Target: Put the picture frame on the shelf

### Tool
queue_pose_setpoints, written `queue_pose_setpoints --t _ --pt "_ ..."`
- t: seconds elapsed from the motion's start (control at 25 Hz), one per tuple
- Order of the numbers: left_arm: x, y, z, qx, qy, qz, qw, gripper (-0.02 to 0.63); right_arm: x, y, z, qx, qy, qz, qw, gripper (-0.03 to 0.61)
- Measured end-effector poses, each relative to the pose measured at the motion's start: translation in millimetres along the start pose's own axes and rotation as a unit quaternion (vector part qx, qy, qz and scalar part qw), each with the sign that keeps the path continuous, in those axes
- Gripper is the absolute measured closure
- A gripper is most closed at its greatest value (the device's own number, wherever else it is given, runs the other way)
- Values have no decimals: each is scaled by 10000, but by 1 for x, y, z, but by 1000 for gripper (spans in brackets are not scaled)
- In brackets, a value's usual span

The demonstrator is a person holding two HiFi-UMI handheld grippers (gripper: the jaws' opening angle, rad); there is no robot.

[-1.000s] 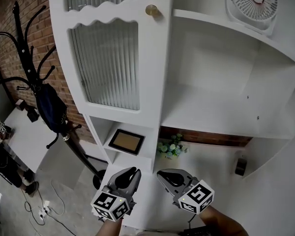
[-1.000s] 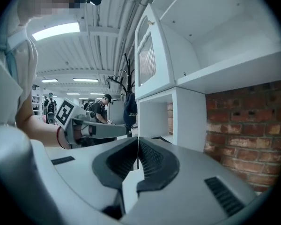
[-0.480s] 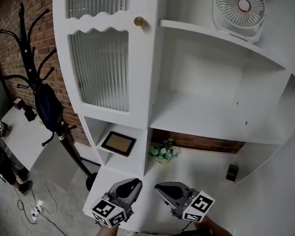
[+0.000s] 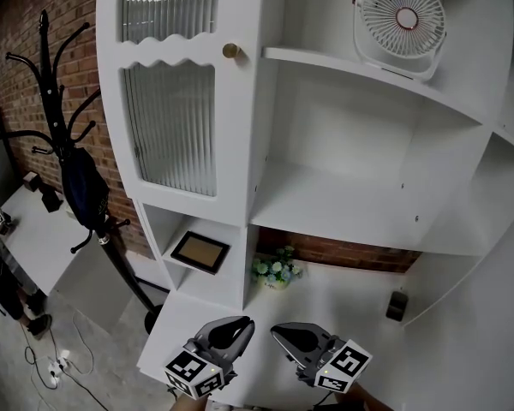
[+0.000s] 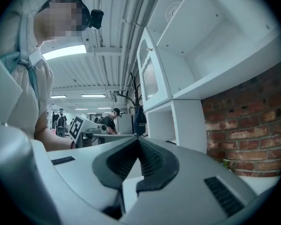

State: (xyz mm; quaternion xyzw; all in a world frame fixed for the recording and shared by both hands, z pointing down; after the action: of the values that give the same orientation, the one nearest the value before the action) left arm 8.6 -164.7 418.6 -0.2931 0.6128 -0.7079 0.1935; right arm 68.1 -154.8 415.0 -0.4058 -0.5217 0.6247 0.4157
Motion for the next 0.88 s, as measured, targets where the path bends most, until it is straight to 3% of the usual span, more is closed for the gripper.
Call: queue_pose_setpoints --t 0.88 --pt "-14 -6 0 -138 -223 76 9996 566 4 -10 3 139 92 48 9998 563"
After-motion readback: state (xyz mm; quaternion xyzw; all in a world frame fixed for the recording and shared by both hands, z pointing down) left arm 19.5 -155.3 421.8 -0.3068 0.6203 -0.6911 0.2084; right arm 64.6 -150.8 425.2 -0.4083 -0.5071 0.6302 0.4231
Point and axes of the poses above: the fingertips, and each gripper's own axes: z forward along the fingers, x to its left, y out of its top, the point moved 1 cm from there along -z, backward along the fingers, and after that the axes turned 8 degrees about x, right-handed, at the moved point
